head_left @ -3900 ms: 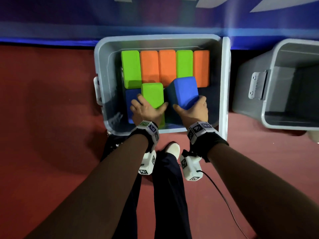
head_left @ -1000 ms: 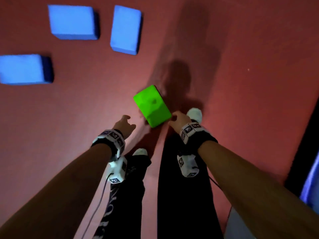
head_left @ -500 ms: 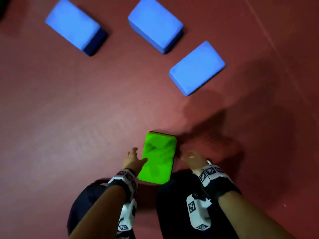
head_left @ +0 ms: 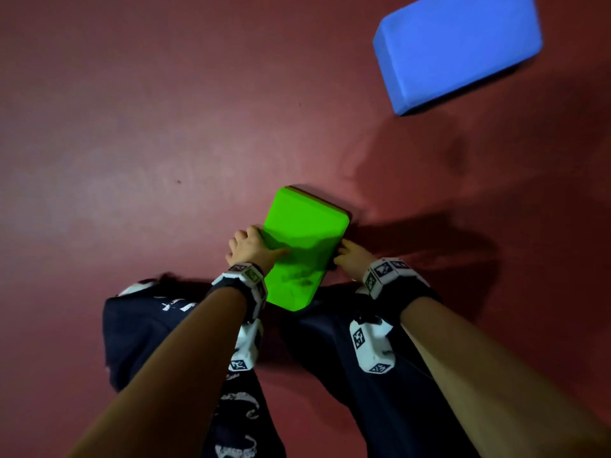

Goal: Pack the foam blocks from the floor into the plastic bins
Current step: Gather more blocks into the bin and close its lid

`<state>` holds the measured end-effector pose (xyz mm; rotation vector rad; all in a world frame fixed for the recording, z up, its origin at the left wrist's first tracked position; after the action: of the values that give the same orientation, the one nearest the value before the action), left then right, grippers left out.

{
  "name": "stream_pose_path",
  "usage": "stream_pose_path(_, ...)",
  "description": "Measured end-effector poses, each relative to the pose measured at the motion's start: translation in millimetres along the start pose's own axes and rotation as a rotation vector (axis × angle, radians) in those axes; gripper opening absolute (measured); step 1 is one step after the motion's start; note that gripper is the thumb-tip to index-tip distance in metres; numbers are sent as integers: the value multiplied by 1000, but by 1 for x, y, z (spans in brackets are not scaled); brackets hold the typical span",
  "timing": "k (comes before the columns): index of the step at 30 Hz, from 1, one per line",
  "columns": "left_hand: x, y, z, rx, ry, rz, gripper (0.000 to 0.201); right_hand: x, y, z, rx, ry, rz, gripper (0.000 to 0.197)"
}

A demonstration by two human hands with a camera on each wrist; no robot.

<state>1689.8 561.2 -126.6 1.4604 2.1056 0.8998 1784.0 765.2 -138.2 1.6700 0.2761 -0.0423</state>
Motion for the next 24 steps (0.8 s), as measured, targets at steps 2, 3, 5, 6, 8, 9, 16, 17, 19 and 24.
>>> stream_pose_path(2, 2, -1, 9, -25, 163, -6, 73, 0, 0, -7, -17, 26, 8, 47)
stream_pose_path(3, 1, 0, 12, -30, 273, -32, 69, 1, -1, -10, -27, 10, 12, 47)
stream_pose_path(5, 4, 5, 16, -71, 410, -69, 71, 1, -5, -19, -9, -42, -11, 54)
stream_pose_path(6, 8, 12, 16, -107, 430, -74, 76, 3, -6, -26, 18, -66, -20, 58)
stream_pose_path(8, 19, 31, 7, -159, 409, -58, 82, -1, 1, -44, 57, -94, -45, 63)
stream_pose_path(9, 23, 40, -2, -160, 383, -52, 82, -6, 9, -52, 62, -107, -55, 65)
stream_pose_path(16, 86, 76, -125, -13, 460, -39, 116, -92, 99, -149, 242, 119, -112, 51)
stream_pose_path(17, 102, 75, -150, 29, 463, -24, 116, -106, 112, -171, 283, 174, -126, 50)
stream_pose_path(19, 138, 79, -203, 106, 492, -16, 102, -132, 138, -212, 342, 230, -141, 49)
stream_pose_path(24, 209, 74, -279, 255, 485, 3, 84, -173, 164, -295, 440, 279, -117, 50)
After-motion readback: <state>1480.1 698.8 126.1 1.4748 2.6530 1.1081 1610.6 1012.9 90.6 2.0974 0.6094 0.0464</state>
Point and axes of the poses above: each hand's wrist, its own y-axis away from the middle knuckle, its own z-axis out of the palm, x = y × z, the point moved 10 cm from there along -y, towards the middle knuckle, and after that the axes turned 9 degrees about x, right-handed, at the moved point
